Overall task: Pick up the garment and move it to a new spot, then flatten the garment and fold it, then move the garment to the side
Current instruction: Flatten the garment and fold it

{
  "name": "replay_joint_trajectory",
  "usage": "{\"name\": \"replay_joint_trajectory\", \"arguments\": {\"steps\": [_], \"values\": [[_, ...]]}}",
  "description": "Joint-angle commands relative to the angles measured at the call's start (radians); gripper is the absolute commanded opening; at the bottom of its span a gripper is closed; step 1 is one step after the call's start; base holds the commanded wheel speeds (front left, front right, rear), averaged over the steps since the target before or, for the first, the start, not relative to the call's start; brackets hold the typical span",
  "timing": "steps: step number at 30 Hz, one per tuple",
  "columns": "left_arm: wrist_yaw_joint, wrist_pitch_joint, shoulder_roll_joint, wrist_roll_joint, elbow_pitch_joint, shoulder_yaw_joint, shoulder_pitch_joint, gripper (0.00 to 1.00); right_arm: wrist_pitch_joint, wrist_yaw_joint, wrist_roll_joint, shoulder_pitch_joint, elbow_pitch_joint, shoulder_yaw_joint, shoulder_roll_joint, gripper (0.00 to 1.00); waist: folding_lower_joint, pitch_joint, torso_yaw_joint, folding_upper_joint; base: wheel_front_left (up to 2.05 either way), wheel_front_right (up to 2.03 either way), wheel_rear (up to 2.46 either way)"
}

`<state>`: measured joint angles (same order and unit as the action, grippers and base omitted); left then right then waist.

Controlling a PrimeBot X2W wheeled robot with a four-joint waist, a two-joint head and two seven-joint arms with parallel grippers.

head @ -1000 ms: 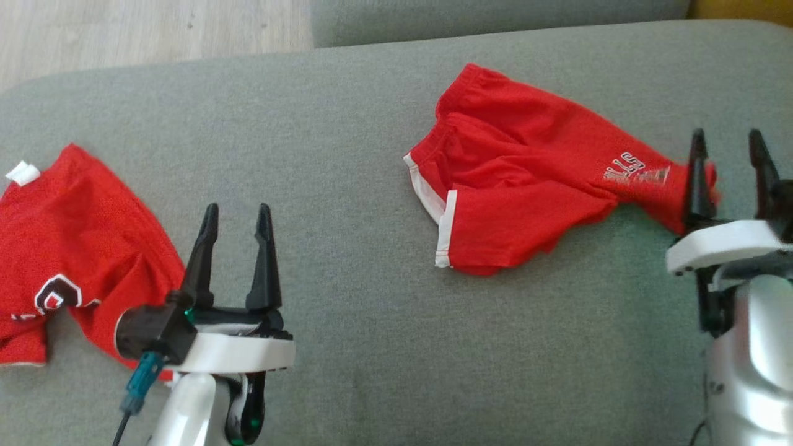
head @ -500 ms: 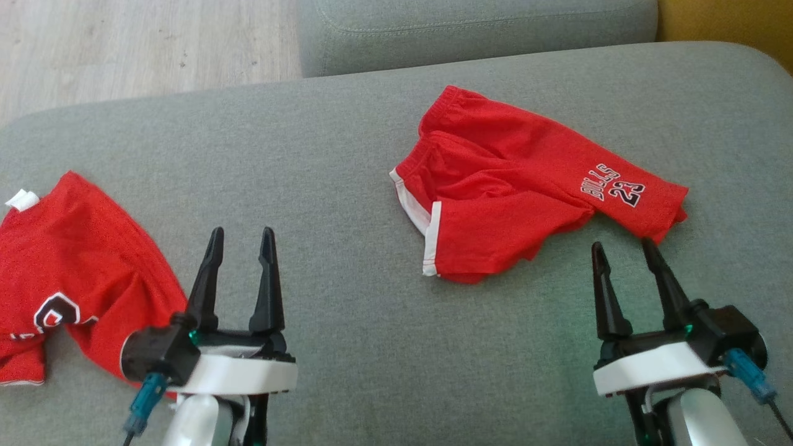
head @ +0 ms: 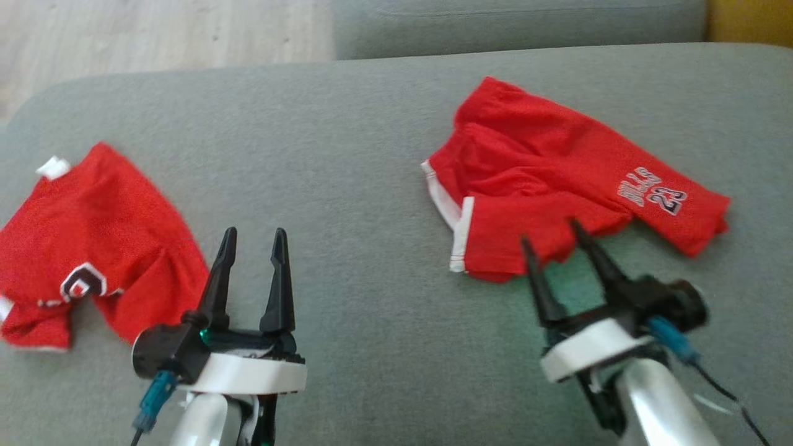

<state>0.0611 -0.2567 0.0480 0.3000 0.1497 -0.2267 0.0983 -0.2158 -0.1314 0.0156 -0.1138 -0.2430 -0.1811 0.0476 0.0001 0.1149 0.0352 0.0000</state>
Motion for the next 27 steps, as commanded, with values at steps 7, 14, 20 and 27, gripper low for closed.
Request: {"name": "replay_joint_trajectory", "arguments": {"steps": [7, 14, 20, 27], "values": [[-0.008, -0.005, 0.002, 0.018, -0.020, 0.005, 0.059, 1.00, 0.088, 0.001, -0.024, -0.120, -0.140, -0.148, 0.003, 1.00, -0.0001, 0.030, 0.087, 0.0000, 0.00, 0.00, 0.00], [-0.013, -0.005, 0.002, 0.032, -0.013, -0.020, 0.070, 1.00, 0.108, 0.001, -0.036, -0.215, -0.333, -0.165, 0.003, 1.00, -0.0001, 0.053, 0.155, 0.0000, 0.00, 0.00, 0.00], [-0.018, -0.005, 0.002, 0.035, -0.012, -0.025, 0.073, 1.00, 0.107, 0.001, -0.059, -0.262, -0.434, -0.145, 0.003, 1.00, -0.0001, 0.065, 0.180, 0.0000, 0.00, 0.00, 0.00], [-0.021, -0.005, 0.002, 0.032, -0.011, -0.013, 0.069, 1.00, 0.111, 0.001, -0.050, -0.272, -0.482, -0.147, 0.003, 0.16, -0.0001, 0.066, 0.169, 0.0000, 0.00, 0.00, 0.00]]}}
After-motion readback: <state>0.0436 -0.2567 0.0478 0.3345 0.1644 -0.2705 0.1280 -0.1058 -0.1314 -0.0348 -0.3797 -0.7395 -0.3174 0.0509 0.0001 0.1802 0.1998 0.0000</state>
